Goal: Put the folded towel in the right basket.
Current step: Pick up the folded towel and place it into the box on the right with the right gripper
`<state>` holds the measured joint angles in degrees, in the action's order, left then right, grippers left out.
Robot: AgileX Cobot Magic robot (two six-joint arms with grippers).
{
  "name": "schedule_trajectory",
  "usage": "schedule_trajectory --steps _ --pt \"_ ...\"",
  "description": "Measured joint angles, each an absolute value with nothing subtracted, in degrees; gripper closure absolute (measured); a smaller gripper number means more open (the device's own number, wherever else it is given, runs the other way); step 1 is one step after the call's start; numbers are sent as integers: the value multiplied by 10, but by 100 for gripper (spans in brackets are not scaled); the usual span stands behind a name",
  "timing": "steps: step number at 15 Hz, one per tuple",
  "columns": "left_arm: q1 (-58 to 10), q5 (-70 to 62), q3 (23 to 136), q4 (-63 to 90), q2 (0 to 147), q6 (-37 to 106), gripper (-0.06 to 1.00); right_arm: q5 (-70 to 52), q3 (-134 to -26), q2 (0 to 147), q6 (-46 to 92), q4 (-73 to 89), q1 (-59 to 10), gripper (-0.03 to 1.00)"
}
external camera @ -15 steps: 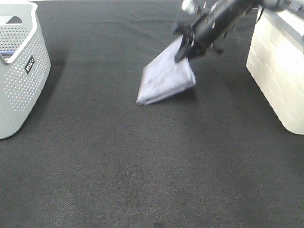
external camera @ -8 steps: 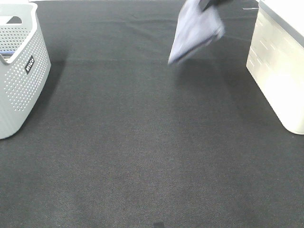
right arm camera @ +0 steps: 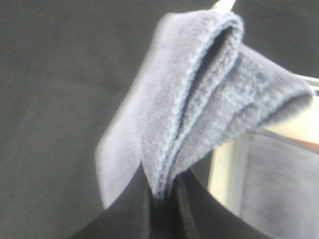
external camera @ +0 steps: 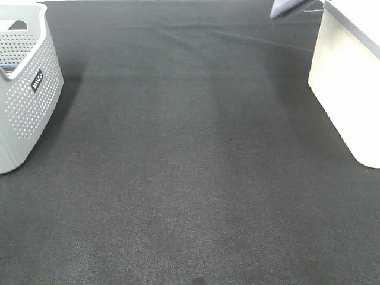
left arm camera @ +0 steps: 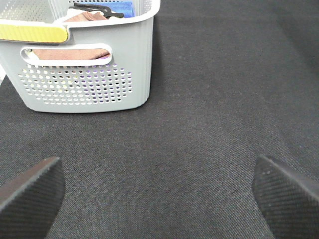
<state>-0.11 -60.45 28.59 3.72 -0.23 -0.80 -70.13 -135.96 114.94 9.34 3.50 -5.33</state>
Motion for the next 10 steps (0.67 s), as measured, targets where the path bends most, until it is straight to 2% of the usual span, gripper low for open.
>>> schedule_trajectory --steps 2,4,5,6,10 --pt "-1 -604 286 37 -2 -8 -2 -701 -1360 1140 92 50 3 90" --pt "-1 -604 286 37 -2 -8 -2 -701 -1360 1138 91 60 30 90" --pt "-1 -604 286 37 -2 -8 -2 -701 -1344 1134 90 90 89 90" --pt "-1 -604 286 37 -2 -8 -2 -701 -1326 1133 90 103 118 90" --pt "-1 -604 286 37 -2 -8 -2 -701 -1251 1134 90 127 171 90"
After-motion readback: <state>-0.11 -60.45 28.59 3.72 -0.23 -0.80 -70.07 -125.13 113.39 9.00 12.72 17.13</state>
